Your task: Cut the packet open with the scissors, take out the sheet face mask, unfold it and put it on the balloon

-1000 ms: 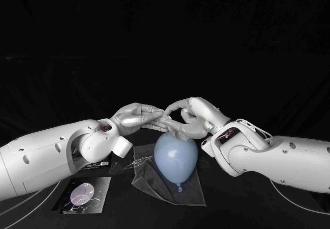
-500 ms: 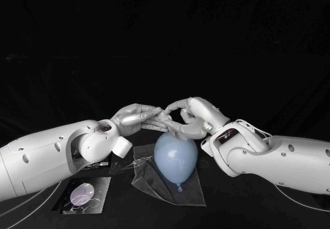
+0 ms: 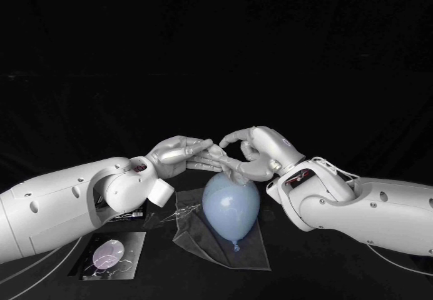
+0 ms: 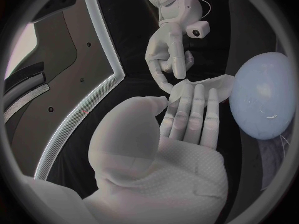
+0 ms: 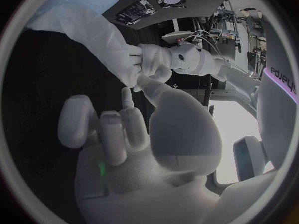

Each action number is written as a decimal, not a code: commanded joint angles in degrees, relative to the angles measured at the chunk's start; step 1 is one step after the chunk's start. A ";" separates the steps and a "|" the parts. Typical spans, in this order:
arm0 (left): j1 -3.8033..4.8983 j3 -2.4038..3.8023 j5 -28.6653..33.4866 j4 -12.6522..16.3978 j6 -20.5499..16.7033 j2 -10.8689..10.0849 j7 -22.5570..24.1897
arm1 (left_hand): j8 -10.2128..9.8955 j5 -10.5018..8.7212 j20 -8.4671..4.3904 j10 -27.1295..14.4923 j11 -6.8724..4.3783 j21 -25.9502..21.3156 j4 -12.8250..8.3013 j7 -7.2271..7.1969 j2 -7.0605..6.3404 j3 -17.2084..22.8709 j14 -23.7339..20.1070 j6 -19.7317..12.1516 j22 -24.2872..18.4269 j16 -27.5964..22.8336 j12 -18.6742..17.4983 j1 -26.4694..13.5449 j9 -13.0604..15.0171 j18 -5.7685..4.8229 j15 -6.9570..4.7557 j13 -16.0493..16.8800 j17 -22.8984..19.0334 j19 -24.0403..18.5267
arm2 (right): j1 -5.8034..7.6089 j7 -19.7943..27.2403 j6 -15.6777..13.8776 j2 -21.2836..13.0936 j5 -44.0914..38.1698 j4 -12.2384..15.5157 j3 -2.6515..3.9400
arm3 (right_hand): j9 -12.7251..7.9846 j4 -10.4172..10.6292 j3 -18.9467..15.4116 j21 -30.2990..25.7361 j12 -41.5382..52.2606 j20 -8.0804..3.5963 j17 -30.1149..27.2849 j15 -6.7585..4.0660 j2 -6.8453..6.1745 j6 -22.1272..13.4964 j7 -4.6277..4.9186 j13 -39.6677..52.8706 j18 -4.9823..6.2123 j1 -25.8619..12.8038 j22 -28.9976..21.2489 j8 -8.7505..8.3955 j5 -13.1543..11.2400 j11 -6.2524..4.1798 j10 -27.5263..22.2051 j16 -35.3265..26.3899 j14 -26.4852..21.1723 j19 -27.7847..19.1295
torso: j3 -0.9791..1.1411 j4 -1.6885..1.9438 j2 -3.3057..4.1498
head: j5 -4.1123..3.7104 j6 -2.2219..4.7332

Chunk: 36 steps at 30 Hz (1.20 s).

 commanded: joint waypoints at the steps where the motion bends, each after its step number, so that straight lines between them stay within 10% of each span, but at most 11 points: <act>1: 0.06 0.08 0.65 0.21 1.23 0.03 0.56 | -0.90 0.13 -0.01 -0.53 -0.04 -0.81 -0.31 -0.15 -0.01 0.47 -0.83 -0.21 -0.47 -0.90 -0.18 -0.30 -0.42 -0.63 0.07 0.00 -0.31 -1.04 | -0.14 -1.74 1.34 0.01 -2.28 -0.01 0.02 | -0.19 0.23 -0.87 -0.49 -0.50 0.27 14.33 0.43 -0.82 0.39 0.16 11.25 0.90 -0.31 9.27 -0.43 -0.42 0.55 2.66 0.07 5.97 -0.15 | -0.02 -0.02 0.00 | 0.07 -0.05; 26: 0.05 0.10 0.72 0.91 2.42 0.01 1.45 | -3.44 0.13 -0.05 -4.21 0.49 -2.02 -1.48 -0.70 0.04 1.10 -0.63 -3.23 -0.88 -2.96 -0.45 0.54 -1.74 -1.20 0.48 -0.14 -1.58 -1.24 | -0.94 -2.20 3.05 1.30 -1.01 -1.02 0.01 | -0.94 2.18 -4.91 -1.35 -0.98 0.38 14.11 0.46 -1.17 0.89 0.09 10.99 1.05 -0.08 9.08 -1.48 1.32 0.54 2.36 -0.04 5.89 -0.56 | -0.01 0.00 0.05 | -0.22 -0.17; 36: 0.04 0.14 -0.03 1.54 3.06 -0.21 2.37 | -4.81 0.11 0.03 -10.82 2.78 -3.80 -1.48 -3.71 0.06 -0.03 0.04 -5.05 -1.31 -3.88 -0.36 -0.12 -2.36 -2.02 1.69 -0.06 -2.44 -5.44 | -0.98 -2.84 3.96 2.01 -0.89 -1.65 0.01 | -0.95 2.28 -5.08 -1.46 -0.96 0.37 14.14 0.45 -1.04 1.09 0.06 10.99 1.07 0.07 9.05 -1.45 1.43 0.51 2.36 -0.02 5.90 -0.61 | -0.02 0.02 0.01 | -0.32 -0.41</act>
